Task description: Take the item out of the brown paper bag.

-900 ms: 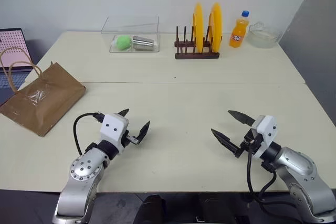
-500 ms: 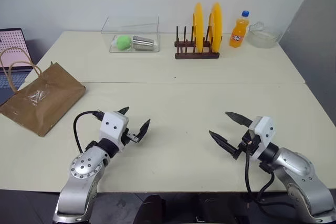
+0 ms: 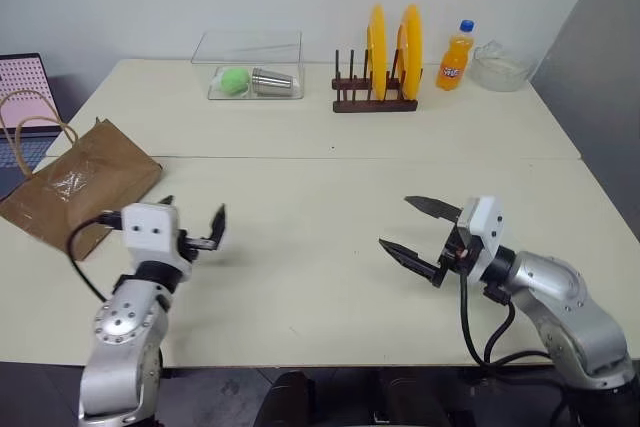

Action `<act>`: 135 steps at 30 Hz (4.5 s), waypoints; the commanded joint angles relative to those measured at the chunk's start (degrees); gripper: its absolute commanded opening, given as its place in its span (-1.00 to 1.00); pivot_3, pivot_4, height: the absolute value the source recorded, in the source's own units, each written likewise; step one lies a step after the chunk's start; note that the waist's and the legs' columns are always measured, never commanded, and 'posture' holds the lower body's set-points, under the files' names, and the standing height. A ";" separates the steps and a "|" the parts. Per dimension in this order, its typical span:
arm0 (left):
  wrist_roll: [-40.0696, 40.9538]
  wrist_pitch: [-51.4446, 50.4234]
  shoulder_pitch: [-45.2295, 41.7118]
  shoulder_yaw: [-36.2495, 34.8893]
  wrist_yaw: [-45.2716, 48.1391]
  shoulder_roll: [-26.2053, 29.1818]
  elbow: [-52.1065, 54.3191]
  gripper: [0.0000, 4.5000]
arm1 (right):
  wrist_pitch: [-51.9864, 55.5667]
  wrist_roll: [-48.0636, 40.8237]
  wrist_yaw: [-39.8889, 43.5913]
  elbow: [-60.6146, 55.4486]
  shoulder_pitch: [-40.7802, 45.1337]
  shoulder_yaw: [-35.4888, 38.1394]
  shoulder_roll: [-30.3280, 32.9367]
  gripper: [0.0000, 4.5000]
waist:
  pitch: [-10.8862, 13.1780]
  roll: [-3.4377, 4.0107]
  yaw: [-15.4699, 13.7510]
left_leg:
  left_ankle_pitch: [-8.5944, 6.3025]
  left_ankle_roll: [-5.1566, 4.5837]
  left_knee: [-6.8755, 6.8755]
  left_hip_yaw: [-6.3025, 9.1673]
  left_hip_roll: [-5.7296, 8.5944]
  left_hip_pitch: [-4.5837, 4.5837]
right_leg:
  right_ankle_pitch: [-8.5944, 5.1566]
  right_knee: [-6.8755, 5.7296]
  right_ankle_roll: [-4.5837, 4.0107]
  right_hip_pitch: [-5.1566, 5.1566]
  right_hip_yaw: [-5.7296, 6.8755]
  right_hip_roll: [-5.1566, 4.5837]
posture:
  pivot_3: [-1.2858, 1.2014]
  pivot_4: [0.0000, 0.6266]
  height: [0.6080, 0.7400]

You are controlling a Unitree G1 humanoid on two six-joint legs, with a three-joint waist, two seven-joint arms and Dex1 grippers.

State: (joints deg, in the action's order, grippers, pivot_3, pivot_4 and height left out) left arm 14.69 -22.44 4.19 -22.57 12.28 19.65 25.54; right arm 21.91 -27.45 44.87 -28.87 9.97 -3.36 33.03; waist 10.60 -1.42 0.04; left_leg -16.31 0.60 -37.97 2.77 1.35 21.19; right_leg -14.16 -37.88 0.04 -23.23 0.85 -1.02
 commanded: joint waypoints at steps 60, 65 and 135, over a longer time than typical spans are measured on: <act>-3.83 18.57 -60.07 1.53 31.38 46.46 -94.59 -0.10 | 2.74 -2.49 12.73 6.23 20.63 -6.01 -1.63 1.00 | -0.02 -0.23 0.25 | 0.01 0.04 -0.04 0.03 0.02 0.84 | 0.26 -0.19 -0.45 -0.92 0.24 -0.11 | 0.03 -0.52 1.00; -4.85 19.41 -61.95 2.50 31.99 46.65 -95.22 -0.83 | 2.72 -2.53 12.43 6.01 20.43 -6.15 -1.54 1.00 | -0.03 -0.24 0.25 | 0.01 0.04 -0.09 0.04 0.02 0.84 | 0.26 -0.22 -0.45 -0.91 0.25 -0.11 | 0.03 -0.52 1.00; -19.78 32.40 -92.79 18.16 37.61 -2.35 -102.43 -0.99 | 26.59 -7.82 -17.89 -17.38 -0.49 5.62 1.80 1.00 | 0.07 -0.67 0.29 | 0.04 0.00 -1.03 0.02 0.11 1.41 | 0.34 -1.01 -0.27 -1.21 0.19 -0.05 | 0.03 -0.52 1.00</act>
State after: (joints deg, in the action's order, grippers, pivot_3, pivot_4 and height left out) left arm -4.90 8.15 -87.69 -4.43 50.54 17.06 -78.37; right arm 48.73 -34.79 27.83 -44.74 8.58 1.90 35.19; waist 10.67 -2.08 0.33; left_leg -16.27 0.60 -39.00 2.79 1.46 22.60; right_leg -13.82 -38.90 -0.23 -24.44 1.05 -1.07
